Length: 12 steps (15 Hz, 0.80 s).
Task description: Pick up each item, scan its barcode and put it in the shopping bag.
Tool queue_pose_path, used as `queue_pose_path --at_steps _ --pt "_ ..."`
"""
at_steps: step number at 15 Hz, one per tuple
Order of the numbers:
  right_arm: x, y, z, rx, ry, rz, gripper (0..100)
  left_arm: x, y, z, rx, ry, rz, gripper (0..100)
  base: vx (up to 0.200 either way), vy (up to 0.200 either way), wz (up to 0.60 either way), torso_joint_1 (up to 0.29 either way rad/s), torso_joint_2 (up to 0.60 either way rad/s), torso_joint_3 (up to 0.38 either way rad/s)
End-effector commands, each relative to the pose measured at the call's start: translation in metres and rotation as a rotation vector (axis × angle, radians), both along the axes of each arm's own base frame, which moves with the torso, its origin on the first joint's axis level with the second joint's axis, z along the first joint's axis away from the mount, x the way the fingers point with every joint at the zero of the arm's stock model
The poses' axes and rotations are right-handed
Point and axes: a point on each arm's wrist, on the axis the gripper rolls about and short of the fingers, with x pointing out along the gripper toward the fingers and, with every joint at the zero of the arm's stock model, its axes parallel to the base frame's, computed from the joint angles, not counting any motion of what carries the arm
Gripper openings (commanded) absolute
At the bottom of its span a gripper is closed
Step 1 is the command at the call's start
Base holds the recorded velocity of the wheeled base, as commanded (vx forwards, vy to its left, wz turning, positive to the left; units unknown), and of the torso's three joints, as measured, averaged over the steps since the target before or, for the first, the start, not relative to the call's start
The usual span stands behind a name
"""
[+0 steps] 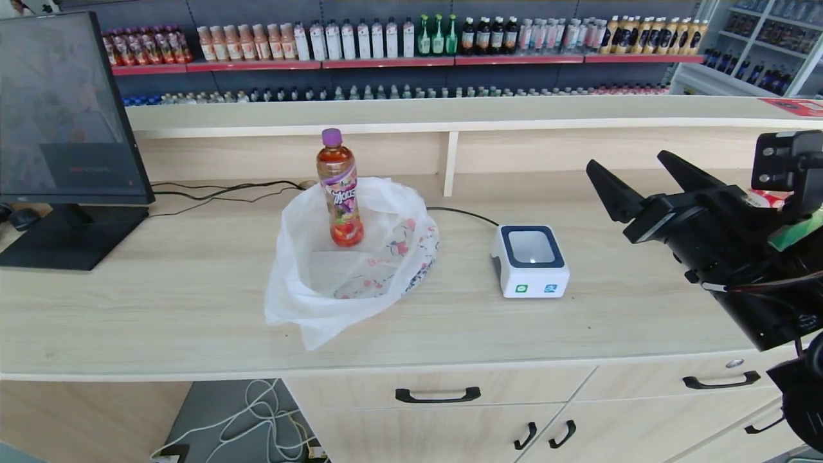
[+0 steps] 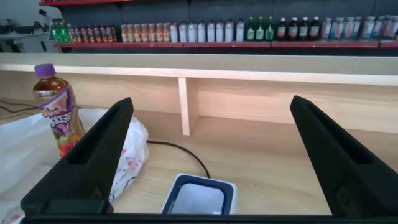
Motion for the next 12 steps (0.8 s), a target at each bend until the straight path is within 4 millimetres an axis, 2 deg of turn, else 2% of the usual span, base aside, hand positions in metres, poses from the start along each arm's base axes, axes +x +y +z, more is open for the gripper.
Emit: queue_pose_path --at_steps 1,5,8,11,12 --pt "0.007 0.002 -0.006 -0.013 0.018 -0.004 100 0.0 0.0 0.0 -0.001 0.003 0.002 100 0.0 -0.2 0.0 -0.002 0.01 0.002" --pt "-0.001 -0.001 -0.014 -0.025 0.051 -0.008 100 0.0 0.0 0.0 -0.002 0.001 0.002 100 0.0 -0.2 0.0 0.005 0.0 0.002" --pt "0.0 -0.001 -0.012 -0.023 0.046 -0.009 100 0.0 0.0 0.0 -0.005 0.001 0.003 100 0.0 -0.2 0.0 0.002 0.0 0.004" --pt "0.012 -0.02 0.026 0.024 -0.107 -0.089 100 0.0 0.0 0.0 -0.004 0.001 0.002 100 0.0 -0.2 0.0 0.001 0.0 -0.001" --pt "0.01 -0.023 0.028 0.027 -0.114 -0.099 100 0.0 0.0 0.0 -0.004 0.001 0.002 100 0.0 -0.2 0.0 0.002 0.0 -0.002"
